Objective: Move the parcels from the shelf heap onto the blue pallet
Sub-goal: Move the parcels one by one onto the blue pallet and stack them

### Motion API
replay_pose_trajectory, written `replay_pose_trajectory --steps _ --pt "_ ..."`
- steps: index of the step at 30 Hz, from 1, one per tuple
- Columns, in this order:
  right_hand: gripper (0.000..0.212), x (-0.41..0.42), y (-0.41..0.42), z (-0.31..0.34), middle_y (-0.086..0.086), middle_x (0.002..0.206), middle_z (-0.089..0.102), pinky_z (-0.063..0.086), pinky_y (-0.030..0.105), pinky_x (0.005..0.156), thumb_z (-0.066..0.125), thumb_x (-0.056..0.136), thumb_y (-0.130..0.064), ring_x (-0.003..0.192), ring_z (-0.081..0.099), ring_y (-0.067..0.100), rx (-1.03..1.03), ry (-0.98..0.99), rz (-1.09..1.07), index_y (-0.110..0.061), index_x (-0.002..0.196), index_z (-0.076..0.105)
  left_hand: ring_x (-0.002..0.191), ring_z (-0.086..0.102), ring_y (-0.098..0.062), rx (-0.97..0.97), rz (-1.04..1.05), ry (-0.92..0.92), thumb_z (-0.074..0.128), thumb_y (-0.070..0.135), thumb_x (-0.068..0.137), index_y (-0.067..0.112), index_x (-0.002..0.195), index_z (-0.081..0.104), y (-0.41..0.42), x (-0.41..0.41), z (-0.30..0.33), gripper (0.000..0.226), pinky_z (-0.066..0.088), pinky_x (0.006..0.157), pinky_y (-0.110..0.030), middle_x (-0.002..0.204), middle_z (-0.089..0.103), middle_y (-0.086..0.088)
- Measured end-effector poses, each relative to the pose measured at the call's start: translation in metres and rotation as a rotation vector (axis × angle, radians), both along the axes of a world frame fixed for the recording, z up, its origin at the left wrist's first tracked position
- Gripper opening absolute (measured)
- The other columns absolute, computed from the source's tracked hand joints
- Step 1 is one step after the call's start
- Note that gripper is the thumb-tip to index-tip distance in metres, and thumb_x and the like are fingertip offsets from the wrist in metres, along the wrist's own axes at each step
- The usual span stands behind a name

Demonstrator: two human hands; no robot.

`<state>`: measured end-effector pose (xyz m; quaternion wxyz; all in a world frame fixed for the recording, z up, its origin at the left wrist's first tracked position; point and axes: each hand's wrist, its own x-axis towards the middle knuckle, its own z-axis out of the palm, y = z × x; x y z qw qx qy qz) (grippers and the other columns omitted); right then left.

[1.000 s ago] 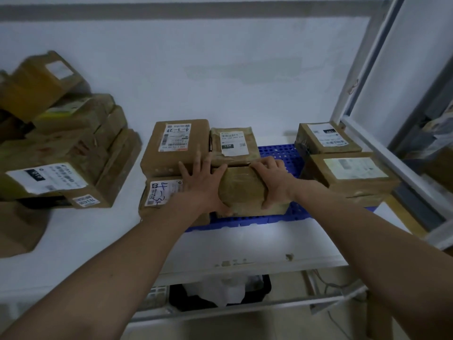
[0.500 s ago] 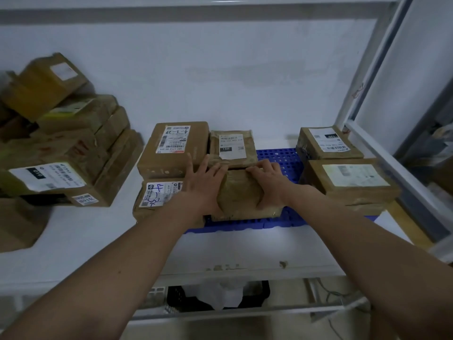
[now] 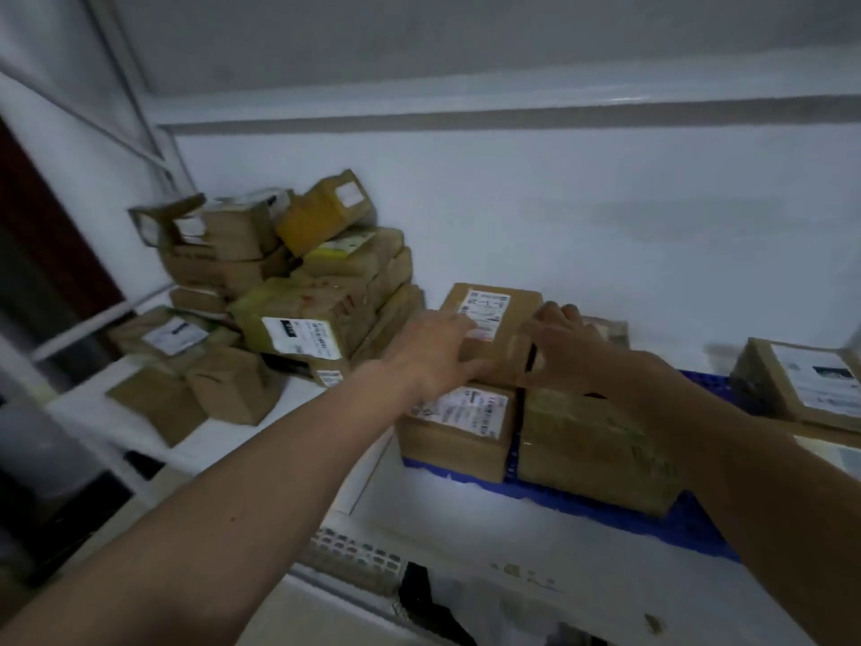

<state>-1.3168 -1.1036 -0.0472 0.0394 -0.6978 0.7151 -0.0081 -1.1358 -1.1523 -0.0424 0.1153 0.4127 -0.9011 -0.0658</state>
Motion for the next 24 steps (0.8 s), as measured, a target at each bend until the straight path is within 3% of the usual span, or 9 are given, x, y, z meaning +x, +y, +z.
replay_pose_trajectory --steps 5,9,13,17,21,24 --pt "0.074 0.061 -0.027 -0.006 0.011 0.152 0.02 0.026 0.051 0.112 0.059 0.086 -0.051 0.139 0.018 0.034 0.009 0.052 0.171 -0.019 0.146 0.03 0.102 0.057 -0.029 -0.144 0.244 -0.176 0.051 0.042 0.094 0.011 0.106 0.06 -0.007 0.083 0.002 0.035 0.042 0.081 -0.035 0.111 0.063 -0.011" --pt "0.069 0.112 -0.038 -0.004 0.014 0.148 0.029 0.029 0.053 0.11 0.059 0.084 -0.053 0.136 0.023 0.037 0.038 0.074 0.259 -0.015 0.139 0.039 0.102 0.061 -0.033 -0.157 0.421 -0.212 0.042 0.025 0.098 0.014 0.119 0.058 -0.002 0.14 0.007 0.029 0.046 0.077 -0.036 0.117 0.064 -0.013" --pt "0.074 0.164 -0.043 0.005 0.011 0.147 0.025 0.031 0.047 0.108 0.063 0.085 -0.047 0.137 0.02 0.032 0.004 0.011 0.291 -0.018 0.144 0.029 0.098 0.061 -0.036 -0.13 0.474 -0.206 0.04 0.016 0.094 0.014 0.12 0.057 0.002 0.191 0.014 0.031 0.052 0.079 -0.041 0.112 0.065 -0.015" --pt "0.08 0.225 -0.056 0.014 0.01 0.145 0.024 0.032 0.042 0.108 0.065 0.083 -0.045 0.134 0.021 0.029 -0.009 0.001 0.3 -0.018 0.147 0.025 0.099 0.061 -0.032 -0.08 0.501 -0.157 0.042 0.02 0.096 0.02 0.118 0.058 -0.006 0.25 0.022 0.027 0.051 0.079 -0.038 0.112 0.064 -0.01" --pt "0.077 0.286 -0.07 0.02 0.009 0.149 0.024 0.03 0.043 0.109 0.062 0.085 -0.046 0.137 0.02 0.03 -0.04 0.014 0.338 -0.02 0.148 0.026 0.102 0.06 -0.028 -0.075 0.504 -0.117 0.039 0.017 0.098 0.023 0.125 0.056 -0.019 0.308 0.025 0.033 0.042 0.068 -0.031 0.119 0.063 -0.009" --pt "0.074 0.329 -0.079 0.021 0.01 0.149 0.024 0.033 0.046 0.108 0.063 0.086 -0.044 0.137 0.019 0.031 -0.027 0.018 0.339 -0.016 0.146 0.029 0.104 0.06 -0.03 -0.068 0.501 -0.083 0.041 0.016 0.096 0.023 0.124 0.057 -0.025 0.349 0.025 0.033 0.048 0.076 -0.035 0.12 0.063 -0.011"
